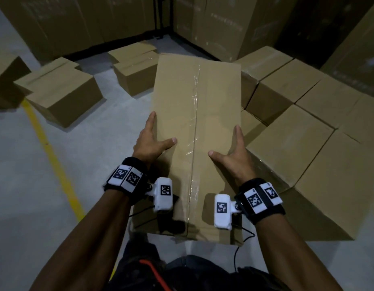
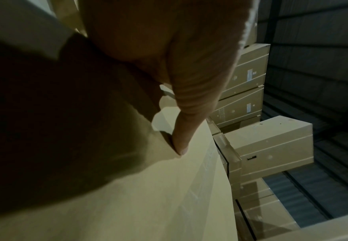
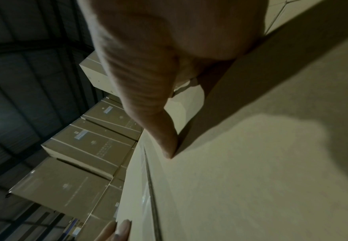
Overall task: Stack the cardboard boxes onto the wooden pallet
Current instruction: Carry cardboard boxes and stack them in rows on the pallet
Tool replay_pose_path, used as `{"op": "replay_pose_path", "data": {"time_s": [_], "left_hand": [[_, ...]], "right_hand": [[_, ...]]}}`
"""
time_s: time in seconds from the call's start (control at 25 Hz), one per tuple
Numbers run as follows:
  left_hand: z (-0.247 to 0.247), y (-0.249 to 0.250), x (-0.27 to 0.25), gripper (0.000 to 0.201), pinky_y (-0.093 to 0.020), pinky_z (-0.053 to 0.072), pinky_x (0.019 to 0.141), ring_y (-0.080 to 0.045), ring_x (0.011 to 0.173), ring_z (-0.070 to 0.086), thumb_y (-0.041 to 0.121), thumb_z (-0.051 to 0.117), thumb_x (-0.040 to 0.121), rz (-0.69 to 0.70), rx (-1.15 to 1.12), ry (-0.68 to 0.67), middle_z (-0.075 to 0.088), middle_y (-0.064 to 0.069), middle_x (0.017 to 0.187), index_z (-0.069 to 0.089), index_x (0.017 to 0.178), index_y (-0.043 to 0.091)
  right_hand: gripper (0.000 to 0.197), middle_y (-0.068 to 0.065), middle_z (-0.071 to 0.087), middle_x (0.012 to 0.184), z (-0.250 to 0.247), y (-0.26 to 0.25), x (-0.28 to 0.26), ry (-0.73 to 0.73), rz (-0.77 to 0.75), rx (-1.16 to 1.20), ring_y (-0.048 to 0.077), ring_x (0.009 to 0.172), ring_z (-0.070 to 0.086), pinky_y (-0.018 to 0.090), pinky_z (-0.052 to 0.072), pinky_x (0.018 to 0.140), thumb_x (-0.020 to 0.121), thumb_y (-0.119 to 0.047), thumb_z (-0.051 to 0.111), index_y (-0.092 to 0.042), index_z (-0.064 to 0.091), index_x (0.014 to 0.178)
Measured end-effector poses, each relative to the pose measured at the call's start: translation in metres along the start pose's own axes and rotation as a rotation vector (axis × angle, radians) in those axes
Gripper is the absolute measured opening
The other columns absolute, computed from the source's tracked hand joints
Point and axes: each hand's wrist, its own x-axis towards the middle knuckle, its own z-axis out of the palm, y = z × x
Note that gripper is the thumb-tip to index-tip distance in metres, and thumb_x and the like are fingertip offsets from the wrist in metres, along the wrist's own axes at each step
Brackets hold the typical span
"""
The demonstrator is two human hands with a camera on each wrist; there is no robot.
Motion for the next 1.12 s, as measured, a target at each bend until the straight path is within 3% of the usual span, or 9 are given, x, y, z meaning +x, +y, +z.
{"op": "replay_pose_path", "data": {"time_s": [0.32,0.48,0.6,0.88,1.12], "left_hand": [[-0.009,0.011,0.171,0.106,-0.046,0.033,0.115,-0.026,0.144,0.032,0.035,0.083,0.077,0.115,0.022,-0.216,0.029,-0.005,0.159,0.013,0.156,0.039],[-0.022,0.033,0.241,0.106,-0.044,0.03,0.116,-0.026,0.145,0.029,0.038,0.082,0.079,0.171,0.101,-0.358,0.026,-0.004,0.161,0.011,0.157,0.038],[-0.022,0.042,0.272,0.105,-0.044,0.028,0.118,-0.025,0.146,0.028,0.037,0.081,0.08,0.202,0.109,-0.456,0.024,-0.003,0.162,0.01,0.157,0.037],[0.017,0.059,0.308,0.099,-0.027,0.022,0.113,-0.017,0.149,0.021,0.023,0.078,0.085,0.223,0.09,-0.644,0.02,0.005,0.163,0.012,0.158,0.028],[0.088,0.07,0.34,0.1,-0.032,0.024,0.114,-0.021,0.148,0.022,0.024,0.079,0.084,0.175,0.151,-0.722,0.021,0.001,0.163,0.012,0.158,0.031]], "right_hand": [[0.115,-0.007,0.022,0.164,0.058,-0.038,0.098,0.236,0.128,0.039,0.025,0.148,0.025,0.05,0.026,0.118,0.075,-0.031,0.086,-0.046,0.005,0.155],[0.116,-0.004,0.021,0.164,0.083,-0.065,0.132,0.348,0.223,0.096,0.027,0.149,0.024,0.055,0.028,0.117,0.074,-0.031,0.086,-0.048,0.005,0.154],[0.116,-0.002,0.022,0.164,0.093,-0.072,0.147,0.418,0.281,0.095,0.029,0.148,0.025,0.057,0.029,0.116,0.073,-0.034,0.086,-0.049,0.004,0.154],[0.115,-0.003,0.019,0.165,0.087,-0.057,0.168,0.526,0.401,0.101,0.03,0.149,0.021,0.057,0.026,0.118,0.076,-0.035,0.085,-0.048,0.002,0.155],[0.113,0.003,0.025,0.163,0.054,-0.024,0.203,0.555,0.5,0.097,0.034,0.146,0.028,0.054,0.029,0.116,0.078,-0.038,0.083,-0.045,0.001,0.156]]}}
